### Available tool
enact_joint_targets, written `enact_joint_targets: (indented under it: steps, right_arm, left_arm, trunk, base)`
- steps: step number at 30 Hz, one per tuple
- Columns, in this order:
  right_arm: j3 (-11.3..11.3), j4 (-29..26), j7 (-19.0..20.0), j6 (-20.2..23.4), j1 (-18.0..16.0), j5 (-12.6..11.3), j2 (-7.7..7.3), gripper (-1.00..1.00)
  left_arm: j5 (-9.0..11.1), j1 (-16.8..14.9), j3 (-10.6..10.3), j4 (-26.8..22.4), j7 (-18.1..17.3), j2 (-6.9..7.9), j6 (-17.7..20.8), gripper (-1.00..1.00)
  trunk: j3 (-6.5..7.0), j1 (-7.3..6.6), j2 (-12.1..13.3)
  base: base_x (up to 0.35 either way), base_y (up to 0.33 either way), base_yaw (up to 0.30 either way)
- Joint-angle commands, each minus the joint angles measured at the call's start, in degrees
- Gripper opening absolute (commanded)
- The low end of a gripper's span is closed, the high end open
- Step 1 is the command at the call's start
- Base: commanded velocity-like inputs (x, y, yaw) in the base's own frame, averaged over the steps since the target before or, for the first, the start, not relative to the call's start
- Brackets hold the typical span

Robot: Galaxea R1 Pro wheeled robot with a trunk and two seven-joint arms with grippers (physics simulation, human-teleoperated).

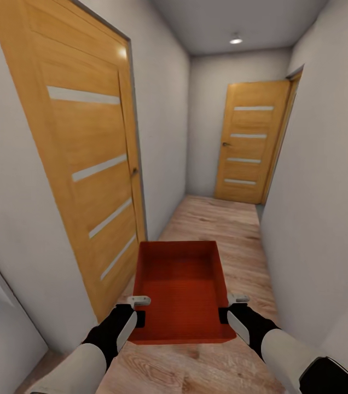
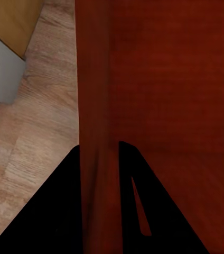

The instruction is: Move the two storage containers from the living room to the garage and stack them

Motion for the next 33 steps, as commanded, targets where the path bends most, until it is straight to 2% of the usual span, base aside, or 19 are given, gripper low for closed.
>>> enact_joint_targets:
  steps: [1, 17, 33]
  right_arm:
    - [1.48, -0.36, 0.14, -0.04, -0.1, -0.86, -0.09, -1.0]
    - [1.48, -0.36, 0.14, -0.01, -0.1, -0.83, -0.12, -1.0]
    - [1.48, -0.36, 0.14, 0.0, -0.1, -0.86, -0.05, -1.0]
  left_arm:
    - [0.16, -0.03, -0.86, 2.9, 0.83, 0.12, 0.49, -1.0]
    - [0.16, -0.03, -0.86, 2.9, 0.83, 0.14, 0.49, -1.0]
    - [0.16, -0.03, -0.86, 2.9, 0.83, 0.12, 0.49, -1.0]
  trunk:
    - [-0.12, 0.07, -0.14]
    - [-0.12, 0.07, -0.14]
    - [-0.12, 0.07, -0.14]
  base:
    - [0.322, 0.0, 0.0]
    - [0.322, 0.0, -0.002]
    - [0.322, 0.0, -0.211]
